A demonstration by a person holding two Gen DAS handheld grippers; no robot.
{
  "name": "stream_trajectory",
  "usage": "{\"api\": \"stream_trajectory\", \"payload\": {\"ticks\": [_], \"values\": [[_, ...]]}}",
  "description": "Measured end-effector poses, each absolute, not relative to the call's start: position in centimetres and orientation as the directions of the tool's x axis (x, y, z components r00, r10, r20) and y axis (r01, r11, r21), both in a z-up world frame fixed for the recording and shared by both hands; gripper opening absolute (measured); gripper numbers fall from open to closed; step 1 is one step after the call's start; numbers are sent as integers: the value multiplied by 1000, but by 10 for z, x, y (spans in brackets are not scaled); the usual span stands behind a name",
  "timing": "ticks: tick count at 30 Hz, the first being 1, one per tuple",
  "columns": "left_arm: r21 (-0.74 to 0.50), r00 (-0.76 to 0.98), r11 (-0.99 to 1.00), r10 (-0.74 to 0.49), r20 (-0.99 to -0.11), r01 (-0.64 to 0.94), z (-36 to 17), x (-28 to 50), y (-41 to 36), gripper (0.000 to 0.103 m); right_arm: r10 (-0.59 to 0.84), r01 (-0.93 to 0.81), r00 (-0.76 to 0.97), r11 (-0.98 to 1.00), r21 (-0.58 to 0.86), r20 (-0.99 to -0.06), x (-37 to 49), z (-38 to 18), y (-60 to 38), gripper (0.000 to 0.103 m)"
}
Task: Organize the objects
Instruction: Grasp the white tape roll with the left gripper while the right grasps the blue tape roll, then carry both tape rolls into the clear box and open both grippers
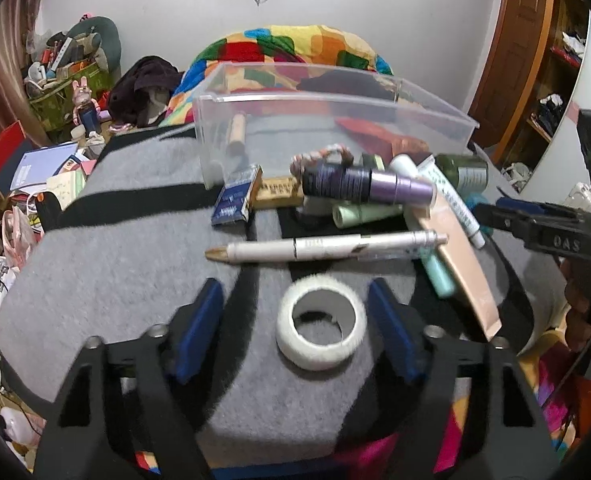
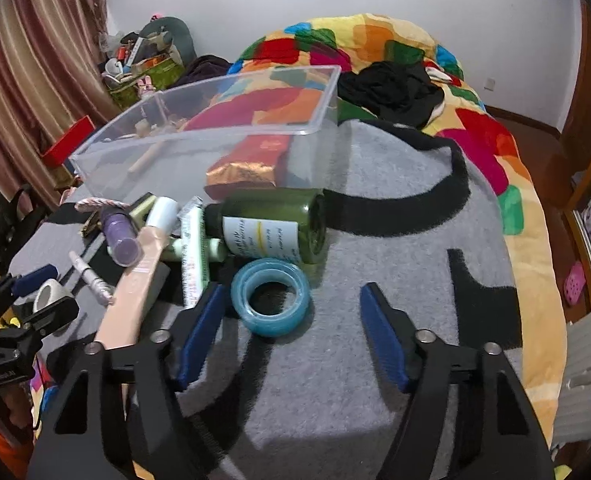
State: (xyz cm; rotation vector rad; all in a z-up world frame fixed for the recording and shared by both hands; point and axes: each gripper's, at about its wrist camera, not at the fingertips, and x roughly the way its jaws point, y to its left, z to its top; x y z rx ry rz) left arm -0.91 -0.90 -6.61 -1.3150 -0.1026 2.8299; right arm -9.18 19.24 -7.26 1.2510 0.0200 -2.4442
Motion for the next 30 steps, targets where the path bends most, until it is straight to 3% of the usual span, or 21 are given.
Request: {"api": "stream_trajectory", "payload": {"ticks": [2,4,5,17,30], "values": [[-48,-656,-999,26,-755,17,-66,-6,-7,56,-345,351,-515,-920,173,-785,-94,-76,192,55],[-70,-659,-998,51,-750,2,-64,-4,-7,39,-345,360,-524,-918,164,-779,-92,-74,189,42],[-77,-660,-997,61,-749,-4,-63,-4,-8,37,-361,374,-514,-911,175,-778,-91,-74,187,36],[-73,-730,-997,50,-682,-1,-28,-3,-16,37,-369,395,-583,-907,144,-724,-76,-42,190,36],[-76,-800,-997,35,-599,13,20,-57,-27,37,-427,445,-647,-884,142,-632,-85,1,163,36]]}}
